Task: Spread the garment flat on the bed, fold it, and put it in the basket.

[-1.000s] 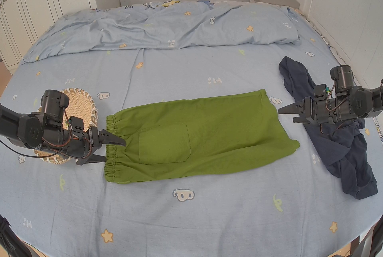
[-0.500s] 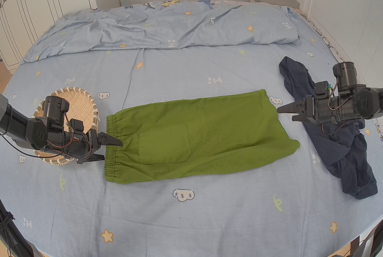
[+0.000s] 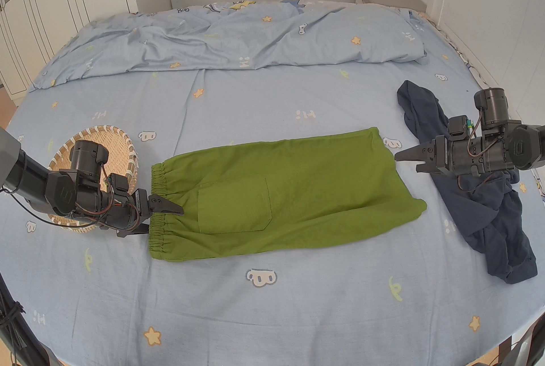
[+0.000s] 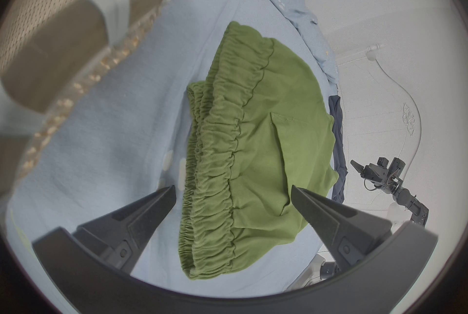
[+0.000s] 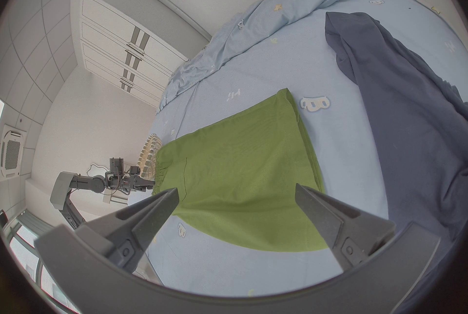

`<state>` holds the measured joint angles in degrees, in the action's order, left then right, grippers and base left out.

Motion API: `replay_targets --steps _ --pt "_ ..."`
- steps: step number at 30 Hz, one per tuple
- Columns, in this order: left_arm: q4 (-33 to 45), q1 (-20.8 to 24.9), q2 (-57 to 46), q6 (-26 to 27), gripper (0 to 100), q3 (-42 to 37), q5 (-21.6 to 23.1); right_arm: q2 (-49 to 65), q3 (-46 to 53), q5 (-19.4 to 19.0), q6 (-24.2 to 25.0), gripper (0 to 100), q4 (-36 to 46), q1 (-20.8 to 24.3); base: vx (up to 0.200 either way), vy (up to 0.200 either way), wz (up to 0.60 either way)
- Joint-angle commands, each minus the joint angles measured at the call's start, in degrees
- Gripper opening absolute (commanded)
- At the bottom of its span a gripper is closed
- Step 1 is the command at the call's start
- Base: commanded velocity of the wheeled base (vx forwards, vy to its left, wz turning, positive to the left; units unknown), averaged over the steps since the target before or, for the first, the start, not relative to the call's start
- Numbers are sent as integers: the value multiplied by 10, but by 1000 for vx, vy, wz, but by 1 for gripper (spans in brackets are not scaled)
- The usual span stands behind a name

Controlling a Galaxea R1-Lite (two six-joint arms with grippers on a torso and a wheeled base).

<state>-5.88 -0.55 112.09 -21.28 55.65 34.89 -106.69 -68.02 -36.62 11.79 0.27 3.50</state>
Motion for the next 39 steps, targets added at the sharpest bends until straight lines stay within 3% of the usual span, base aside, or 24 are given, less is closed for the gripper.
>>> replay_targets --steps 1,29,30,39 --pt "-1 3 18 0 100 2 0 0 0 0 0 100 0 1 0 0 0" --pt "-54 29 63 -22 100 20 14 1 3 0 -1 100 -1 2 0 0 0" --pt "-54 29 64 -22 0 20 14 2 3 0 -1 100 -1 2 0 0 0" --pt "-55 22 58 -24 0 17 14 -2 1 0 -1 100 -1 1 0 0 0"
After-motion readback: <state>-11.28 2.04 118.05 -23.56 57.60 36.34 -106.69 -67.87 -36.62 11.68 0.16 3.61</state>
